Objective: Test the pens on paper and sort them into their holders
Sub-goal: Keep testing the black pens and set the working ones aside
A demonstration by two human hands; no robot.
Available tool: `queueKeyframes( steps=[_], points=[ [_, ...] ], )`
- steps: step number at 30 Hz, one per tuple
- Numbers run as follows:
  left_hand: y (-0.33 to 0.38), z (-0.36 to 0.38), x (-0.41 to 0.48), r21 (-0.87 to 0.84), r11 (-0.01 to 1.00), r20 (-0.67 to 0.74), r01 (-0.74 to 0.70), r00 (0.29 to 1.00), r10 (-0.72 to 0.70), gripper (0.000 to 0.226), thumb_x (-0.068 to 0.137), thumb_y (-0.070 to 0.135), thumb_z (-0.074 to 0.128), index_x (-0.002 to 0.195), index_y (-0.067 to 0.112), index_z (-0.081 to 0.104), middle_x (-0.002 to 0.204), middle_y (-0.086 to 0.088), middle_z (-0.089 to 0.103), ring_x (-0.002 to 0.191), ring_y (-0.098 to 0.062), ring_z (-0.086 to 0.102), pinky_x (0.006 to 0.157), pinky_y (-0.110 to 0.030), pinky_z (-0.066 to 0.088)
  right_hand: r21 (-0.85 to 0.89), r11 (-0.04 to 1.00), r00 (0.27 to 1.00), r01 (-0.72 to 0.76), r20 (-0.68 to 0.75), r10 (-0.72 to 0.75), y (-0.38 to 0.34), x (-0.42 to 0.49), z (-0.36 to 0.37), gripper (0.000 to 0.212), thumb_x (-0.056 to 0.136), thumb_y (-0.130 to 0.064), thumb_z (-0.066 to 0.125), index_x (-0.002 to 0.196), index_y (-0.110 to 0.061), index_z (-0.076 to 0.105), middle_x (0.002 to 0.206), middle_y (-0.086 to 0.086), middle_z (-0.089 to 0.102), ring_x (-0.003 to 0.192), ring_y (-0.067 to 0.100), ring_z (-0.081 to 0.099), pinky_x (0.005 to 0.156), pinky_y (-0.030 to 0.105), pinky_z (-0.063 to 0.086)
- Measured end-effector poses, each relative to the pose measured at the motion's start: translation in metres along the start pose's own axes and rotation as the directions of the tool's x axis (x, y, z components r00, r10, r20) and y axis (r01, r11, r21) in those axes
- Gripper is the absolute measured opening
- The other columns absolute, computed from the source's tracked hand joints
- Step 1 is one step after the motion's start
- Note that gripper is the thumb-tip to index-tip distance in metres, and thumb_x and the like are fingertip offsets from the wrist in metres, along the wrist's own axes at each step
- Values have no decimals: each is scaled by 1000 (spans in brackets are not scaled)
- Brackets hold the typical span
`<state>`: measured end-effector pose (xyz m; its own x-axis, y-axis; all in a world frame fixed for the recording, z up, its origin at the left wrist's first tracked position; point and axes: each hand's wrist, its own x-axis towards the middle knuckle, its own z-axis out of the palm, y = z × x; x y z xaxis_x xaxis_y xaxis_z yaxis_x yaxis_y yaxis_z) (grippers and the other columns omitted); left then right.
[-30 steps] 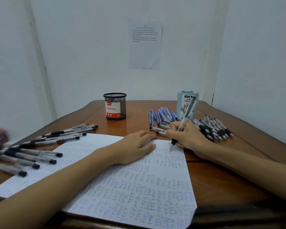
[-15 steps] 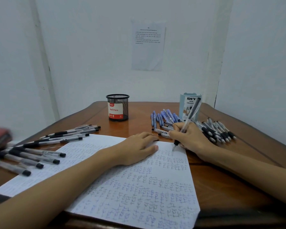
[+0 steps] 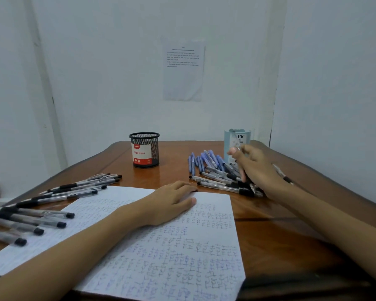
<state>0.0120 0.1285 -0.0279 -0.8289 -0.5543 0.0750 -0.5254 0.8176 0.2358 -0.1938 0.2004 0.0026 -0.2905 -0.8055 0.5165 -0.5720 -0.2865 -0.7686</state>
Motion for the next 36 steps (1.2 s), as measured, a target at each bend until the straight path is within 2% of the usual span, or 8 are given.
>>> queueKeyframes(
  steps=[2, 4, 10, 20, 25, 29, 32, 36],
  points=[
    [0, 0, 0, 4, 1000, 1, 0, 1000, 0, 49, 99, 43, 28, 145, 27, 26, 149, 7, 28, 132, -8, 30, 108, -24, 24, 0, 1000, 1000, 6, 25, -6, 2, -1, 2, 29, 100, -29, 37, 92, -13, 60, 35, -4, 43, 35, 1, 45, 71, 13, 40],
    [-1, 0, 1, 7, 1000, 2, 2, 1000, -2, 49, 99, 44, 27, 145, 27, 26, 149, 7, 28, 132, -8, 30, 106, -23, 23, -9, 1000, 999, -6, 53, 6, 1, -3, 4, 34, 101, -28, 33, 90, -14, 62, 33, -4, 43, 35, 1, 44, 71, 17, 41],
    [0, -1, 1, 2, 1000, 1, 1, 1000, -1, 49, 99, 43, 27, 146, 27, 26, 149, 8, 27, 132, -8, 30, 105, -22, 23, 98, 984, 983, -149, 119, 137, -6, -1, 4, 47, 101, -36, 25, 98, -6, 61, 33, -8, 33, 28, 4, 25, 33, 12, 26],
    [0, 0, 0, 7, 1000, -9, -3, 1000, 3, 49, 99, 43, 27, 145, 27, 26, 149, 8, 27, 132, -8, 30, 106, -23, 24, 34, 997, 989, -75, 132, 70, -3, -8, 6, 37, 100, -28, 34, 80, -9, 59, 33, -7, 37, 29, 3, 31, 43, 13, 33],
    [-1, 1, 1, 8, 1000, -16, -7, 1000, 7, 49, 99, 44, 28, 145, 28, 27, 149, 8, 27, 131, -8, 31, 108, -25, 26, -155, 987, 987, -43, 145, 65, -2, -8, 12, 40, 101, -27, 34, 73, -17, 61, 43, -6, 44, 39, 4, 40, 51, 16, 34],
    [0, 0, 0, 1, 1000, -25, -6, 1000, 6, 50, 99, 45, 29, 145, 27, 28, 149, 9, 28, 131, -7, 32, 109, -26, 27, -512, 859, 1000, -21, -9, 19, 3, 7, -6, 30, 99, -30, 39, 107, -10, 60, 85, 5, 63, 61, 16, 50, 50, 22, 32],
    [1, 0, 0, -1, 1000, -42, -6, 999, 5, 49, 99, 44, 30, 145, 26, 29, 149, 9, 28, 131, -7, 32, 107, -24, 27, -671, 737, 995, -76, -95, 16, 12, 14, -25, 27, 97, -24, 42, 121, -16, 51, 74, -2, 57, 52, 9, 42, 45, 24, 28],
    [2, -1, 1, 10, 1000, -59, -11, 998, 12, 48, 99, 43, 32, 144, 27, 32, 147, 9, 31, 128, -5, 34, 103, -19, 27, -757, 642, 992, -121, -105, 64, 27, 18, -32, 25, 96, -22, 43, 111, -11, 60, 86, 2, 62, 59, 13, 51, 47, 23, 35]
  ],
)
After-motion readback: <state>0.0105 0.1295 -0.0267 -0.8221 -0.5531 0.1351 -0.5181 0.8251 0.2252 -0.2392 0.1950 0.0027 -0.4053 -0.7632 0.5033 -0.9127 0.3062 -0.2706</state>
